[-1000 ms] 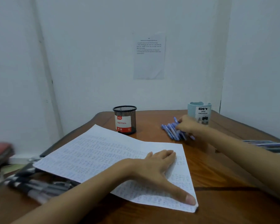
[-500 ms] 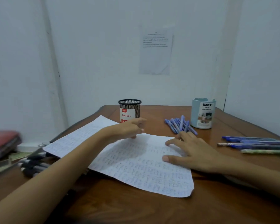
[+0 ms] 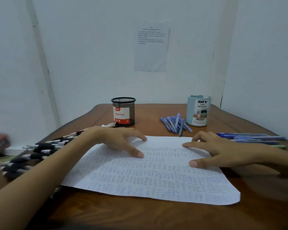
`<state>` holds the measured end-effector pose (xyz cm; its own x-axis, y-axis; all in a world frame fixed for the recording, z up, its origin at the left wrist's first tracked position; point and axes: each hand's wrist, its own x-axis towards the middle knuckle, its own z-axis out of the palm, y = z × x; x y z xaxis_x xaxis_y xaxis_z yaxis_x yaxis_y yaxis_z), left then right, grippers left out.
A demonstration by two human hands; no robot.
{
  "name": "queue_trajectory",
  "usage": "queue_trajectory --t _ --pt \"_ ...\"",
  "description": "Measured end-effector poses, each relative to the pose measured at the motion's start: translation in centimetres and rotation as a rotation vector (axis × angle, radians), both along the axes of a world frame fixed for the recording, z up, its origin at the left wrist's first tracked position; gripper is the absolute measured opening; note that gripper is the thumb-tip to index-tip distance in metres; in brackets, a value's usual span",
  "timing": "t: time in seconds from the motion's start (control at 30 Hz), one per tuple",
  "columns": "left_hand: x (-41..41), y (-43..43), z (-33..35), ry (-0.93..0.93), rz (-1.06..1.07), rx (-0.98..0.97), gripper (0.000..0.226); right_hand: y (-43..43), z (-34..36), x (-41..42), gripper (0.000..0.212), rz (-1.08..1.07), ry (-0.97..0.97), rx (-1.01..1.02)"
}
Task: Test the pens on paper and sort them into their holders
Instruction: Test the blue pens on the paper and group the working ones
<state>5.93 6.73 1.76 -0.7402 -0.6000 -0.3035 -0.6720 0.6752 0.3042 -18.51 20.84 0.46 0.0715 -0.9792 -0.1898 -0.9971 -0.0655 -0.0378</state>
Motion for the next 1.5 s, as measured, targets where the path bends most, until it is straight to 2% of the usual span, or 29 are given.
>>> queue_trajectory --t 0.13,0.23,0.3,0.37,0.43,0.47,0.57,0.7,0.87,1.0,1.07,1.17,1.23,1.3,1.4,1.5 --pt "-0.2 0.1 -0.2 -0.033 -0.099 -0.055 0.072 1.2 -0.1 -1.3 0.079 0.001 -0.026 -0.012" --pt "-0.7 1.0 -0.1 0.015 -0.239 0.030 0.054 1.7 -0.2 -1.5 0.072 0.014 -0.065 -0.041" --pt "-1.1 1.7 0.1 0.027 -0.293 0.053 0.052 1.6 0.5 -2.1 0.054 0.032 -0.094 -0.095" --pt "-1.4 2.2 0.2 0.030 -0.281 0.059 0.052 1.2 1.8 -3.8 0.027 0.000 -0.155 -0.186" --pt "-1.6 2.5 0.0 0.060 -0.247 0.048 0.040 0.3 3.3 -6.2 0.012 -0.055 -0.168 -0.259" --pt "-1.8 2.7 -0.2 0.070 -0.239 0.024 0.038 -0.3 3.7 -7.3 0.011 -0.093 -0.136 -0.269" --pt "-2.2 2.7 -0.9 0.077 -0.244 -0.055 0.051 -2.2 3.2 -10.1 0.013 -0.201 -0.066 -0.254" --pt "-2.5 2.3 -1.5 0.128 -0.239 -0.057 0.055 -3.1 1.3 -11.7 0.011 -0.196 -0.129 -0.272" --pt "-2.4 2.1 -1.8 0.145 -0.235 -0.030 0.056 -3.0 0.8 -12.8 0.022 -0.230 -0.163 -0.301" --pt "-2.3 2.0 -1.9 0.160 -0.232 -0.003 0.054 -3.1 0.0 -13.4 0.007 -0.217 -0.267 -0.343" --pt "-2.3 2.0 -1.9 0.156 -0.227 -0.004 0.054 -3.3 -0.3 -13.0 0.013 -0.191 -0.311 -0.343" --pt "-2.4 2.1 -1.8 0.149 -0.220 -0.008 0.056 -3.4 -0.4 -12.0 0.020 -0.109 -0.323 -0.521" --pt "-2.4 2.2 -1.8 0.144 -0.214 -0.017 0.057 -3.2 0.4 -10.5 0.020 -0.040 -0.428 -0.715" --pt "-2.5 2.3 -1.8 0.137 -0.204 -0.019 0.057 -2.6 1.7 -8.4 0.031 0.044 -0.671 -0.837" --pt "-2.5 2.4 -1.7 0.132 -0.195 -0.012 0.057 -1.6 2.9 -4.5 0.039 0.118 -1.043 -0.798" --pt "-2.5 2.5 -1.6 0.120 -0.196 -0.018 0.056 -1.1 2.5 -1.7 0.034 0.172 -1.214 -0.678"
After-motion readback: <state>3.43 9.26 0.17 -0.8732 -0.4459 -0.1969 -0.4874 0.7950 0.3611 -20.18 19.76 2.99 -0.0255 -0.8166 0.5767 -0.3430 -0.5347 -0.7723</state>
